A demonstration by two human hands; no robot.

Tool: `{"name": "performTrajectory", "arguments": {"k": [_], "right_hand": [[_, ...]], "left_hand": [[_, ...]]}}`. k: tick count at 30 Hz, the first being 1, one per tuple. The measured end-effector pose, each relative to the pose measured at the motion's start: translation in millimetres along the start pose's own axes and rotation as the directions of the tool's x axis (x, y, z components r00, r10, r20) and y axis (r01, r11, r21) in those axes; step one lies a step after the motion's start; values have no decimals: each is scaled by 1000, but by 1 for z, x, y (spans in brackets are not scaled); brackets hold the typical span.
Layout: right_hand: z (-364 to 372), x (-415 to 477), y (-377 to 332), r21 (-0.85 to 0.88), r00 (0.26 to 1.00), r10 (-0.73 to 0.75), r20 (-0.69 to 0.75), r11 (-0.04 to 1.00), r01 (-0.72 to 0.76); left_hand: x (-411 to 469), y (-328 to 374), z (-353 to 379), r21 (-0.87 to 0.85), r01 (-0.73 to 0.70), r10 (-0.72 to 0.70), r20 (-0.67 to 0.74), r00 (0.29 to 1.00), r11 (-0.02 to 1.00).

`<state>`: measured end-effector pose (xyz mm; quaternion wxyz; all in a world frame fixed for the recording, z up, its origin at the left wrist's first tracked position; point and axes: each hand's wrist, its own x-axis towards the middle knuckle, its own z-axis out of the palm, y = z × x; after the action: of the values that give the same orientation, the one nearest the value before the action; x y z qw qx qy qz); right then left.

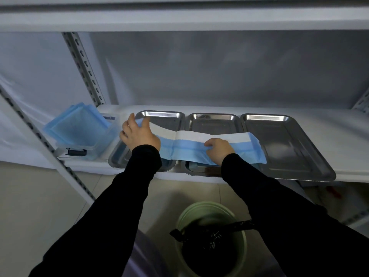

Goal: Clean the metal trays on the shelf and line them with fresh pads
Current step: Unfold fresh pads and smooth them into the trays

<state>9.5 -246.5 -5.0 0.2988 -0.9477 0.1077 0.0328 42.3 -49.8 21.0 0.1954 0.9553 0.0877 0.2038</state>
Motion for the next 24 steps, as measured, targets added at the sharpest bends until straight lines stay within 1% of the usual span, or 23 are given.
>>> {"name": "performTrajectory", "arguments": {"k": [2,4,7,9,11,13,16,18,20,24], "right_hand": [[-2,-1,2,-235,999,-26,-30,972,18],[-5,-3,2,-434,997,-65,-50,900,37],[-7,-4,3,-578,992,-115,-53,813,64],[-7,-5,3,-622,991,-127,-38,779,76],[-7,-4,5,-648,992,-125,-33,758,74],[-7,-3,6,-659,991,-131,-37,748,74],[-10,1,6,-642,990,-131,-46,764,72],[-10,3,6,-607,991,-119,-59,792,59],[-11,5,8,-528,989,-105,-109,848,32],[-16,10,11,-358,951,-110,-291,934,-1]], "left_hand": [[-1,-1,3,82,-69,64,61,996,994],[0,0,7,104,-151,133,161,978,983],[2,6,13,91,-256,214,328,920,962],[5,9,14,135,-270,185,443,877,953],[8,14,16,205,-292,147,524,839,934],[10,16,18,232,-309,136,554,822,922],[14,15,27,239,-293,120,548,828,926],[15,14,28,240,-316,151,525,838,918],[15,16,27,193,-308,179,493,851,932],[17,24,23,54,-213,172,422,890,976]]}}
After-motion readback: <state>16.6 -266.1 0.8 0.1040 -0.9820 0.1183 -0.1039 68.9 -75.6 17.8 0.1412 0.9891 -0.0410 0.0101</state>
